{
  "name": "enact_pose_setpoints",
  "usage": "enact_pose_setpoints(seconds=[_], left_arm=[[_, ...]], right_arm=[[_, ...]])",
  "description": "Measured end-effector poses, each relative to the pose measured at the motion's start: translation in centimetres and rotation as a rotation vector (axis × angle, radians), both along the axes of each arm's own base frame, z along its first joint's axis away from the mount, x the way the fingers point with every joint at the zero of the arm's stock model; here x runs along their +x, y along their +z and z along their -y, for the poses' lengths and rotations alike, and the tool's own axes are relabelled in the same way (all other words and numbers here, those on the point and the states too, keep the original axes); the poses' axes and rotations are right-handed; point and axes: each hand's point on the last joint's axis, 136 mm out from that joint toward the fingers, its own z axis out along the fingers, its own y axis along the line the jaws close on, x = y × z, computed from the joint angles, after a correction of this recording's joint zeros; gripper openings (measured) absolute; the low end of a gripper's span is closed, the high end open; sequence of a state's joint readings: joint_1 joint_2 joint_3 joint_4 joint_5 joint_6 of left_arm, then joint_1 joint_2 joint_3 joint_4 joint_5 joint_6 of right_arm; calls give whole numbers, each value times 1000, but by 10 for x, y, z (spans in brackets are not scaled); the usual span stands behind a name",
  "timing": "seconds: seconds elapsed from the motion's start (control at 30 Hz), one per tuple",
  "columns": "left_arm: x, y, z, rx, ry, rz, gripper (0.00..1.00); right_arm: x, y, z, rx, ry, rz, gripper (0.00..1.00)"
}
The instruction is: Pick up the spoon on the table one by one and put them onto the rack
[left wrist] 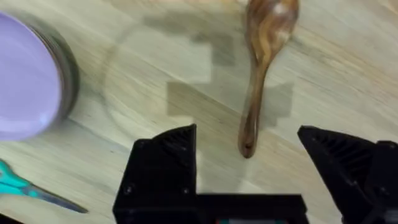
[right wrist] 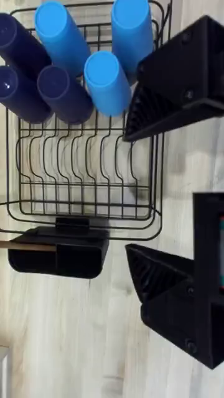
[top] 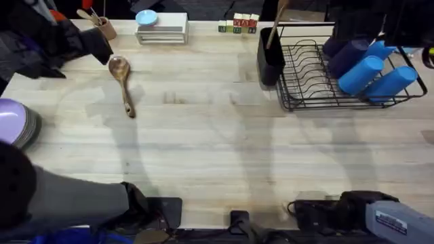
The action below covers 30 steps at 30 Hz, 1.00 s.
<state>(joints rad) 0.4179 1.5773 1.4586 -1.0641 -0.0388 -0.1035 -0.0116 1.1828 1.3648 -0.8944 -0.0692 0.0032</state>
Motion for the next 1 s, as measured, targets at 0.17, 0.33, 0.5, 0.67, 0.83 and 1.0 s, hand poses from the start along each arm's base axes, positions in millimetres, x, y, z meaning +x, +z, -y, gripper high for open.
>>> enact_pose_setpoints(seconds=[0.17,0.33,0.5,0.67,0.83,1.0], left_arm=[[7,-29,0,-71,72,-48,993],[19,-43,0,-106,91,-43,993],[30,-43,-2,-109,92,-2,993],[41,-39,-4,-98,67,41,994],[43,-42,-5,-88,32,35,993],[42,-62,-4,-110,21,-23,993]], right_arm=[[0,0,0,2,2,0,996],[-1,-1,0,2,2,-4,996],[-1,-1,0,2,2,-4,996],[-1,-1,0,2,2,-4,996],[-1,-1,0,2,2,-4,997],[-1,-1,0,2,2,-4,996]])
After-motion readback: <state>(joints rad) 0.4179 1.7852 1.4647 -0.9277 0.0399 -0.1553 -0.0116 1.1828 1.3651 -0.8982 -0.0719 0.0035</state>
